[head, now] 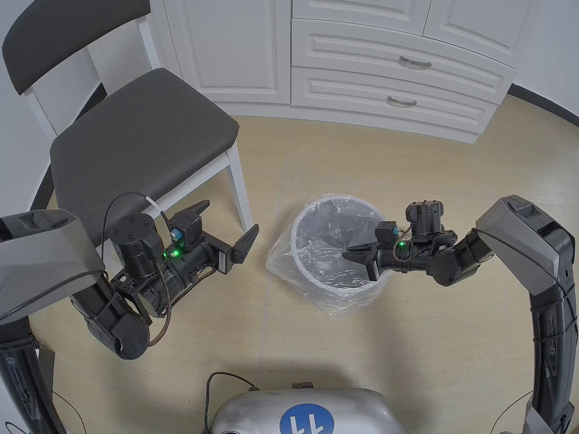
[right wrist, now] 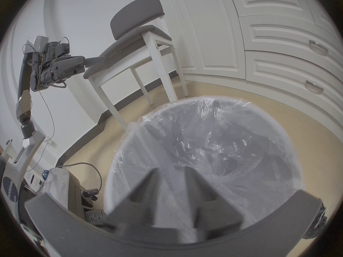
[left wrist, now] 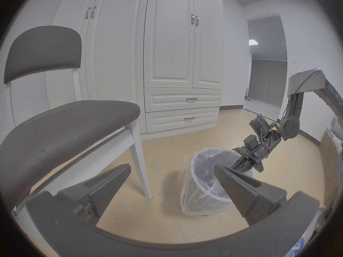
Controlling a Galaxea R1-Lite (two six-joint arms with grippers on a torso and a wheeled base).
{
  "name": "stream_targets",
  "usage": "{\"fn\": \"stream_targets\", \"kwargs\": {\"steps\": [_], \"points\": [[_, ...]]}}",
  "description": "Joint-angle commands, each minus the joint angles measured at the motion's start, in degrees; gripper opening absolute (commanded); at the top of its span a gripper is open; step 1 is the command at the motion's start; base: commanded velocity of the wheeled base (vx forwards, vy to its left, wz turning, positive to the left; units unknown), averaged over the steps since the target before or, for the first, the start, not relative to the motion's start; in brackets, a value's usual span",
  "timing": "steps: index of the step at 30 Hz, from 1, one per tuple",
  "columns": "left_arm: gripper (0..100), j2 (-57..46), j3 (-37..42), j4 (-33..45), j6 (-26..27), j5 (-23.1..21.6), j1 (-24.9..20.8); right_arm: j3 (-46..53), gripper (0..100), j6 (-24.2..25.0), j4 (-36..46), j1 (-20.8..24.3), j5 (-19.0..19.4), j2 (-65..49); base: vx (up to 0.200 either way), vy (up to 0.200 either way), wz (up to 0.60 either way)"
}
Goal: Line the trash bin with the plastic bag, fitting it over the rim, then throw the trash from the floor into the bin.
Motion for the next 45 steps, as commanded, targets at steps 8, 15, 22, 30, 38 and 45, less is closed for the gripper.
{"fn": "stream_targets", "kwargs": {"steps": [8,15,22,30,38,45], "points": [[100,0.2,0.0,-1.0,0.0,0.0,-0.1,7.4,0,-5.3,0.0,2.5,0.1,-5.2,0.000,0.000,0.00],[100,0.1,0.0,-1.0,0.0,0.0,-0.1,13.1,0,-11.5,-0.2,3.5,0.0,-6.6,0.000,0.000,0.00],[100,0.2,0.0,-1.0,0.0,0.0,-0.1,17.2,0,-15.2,-2.4,5.0,0.1,-8.1,0.000,0.000,0.00],[100,0.3,0.0,-1.0,0.0,0.0,-0.1,20.9,0,-15.0,-8.1,8.8,0.1,-9.2,0.000,0.000,0.00],[100,0.3,-0.1,-1.0,0.0,0.0,-0.1,23.3,0,-16.2,-8.1,10.6,-0.3,-9.6,0.000,0.000,0.00],[100,0.9,-0.3,-1.0,0.0,0.0,-0.1,22.9,0,-16.6,-8.1,11.4,-0.8,-7.0,0.000,0.000,0.00]]}}
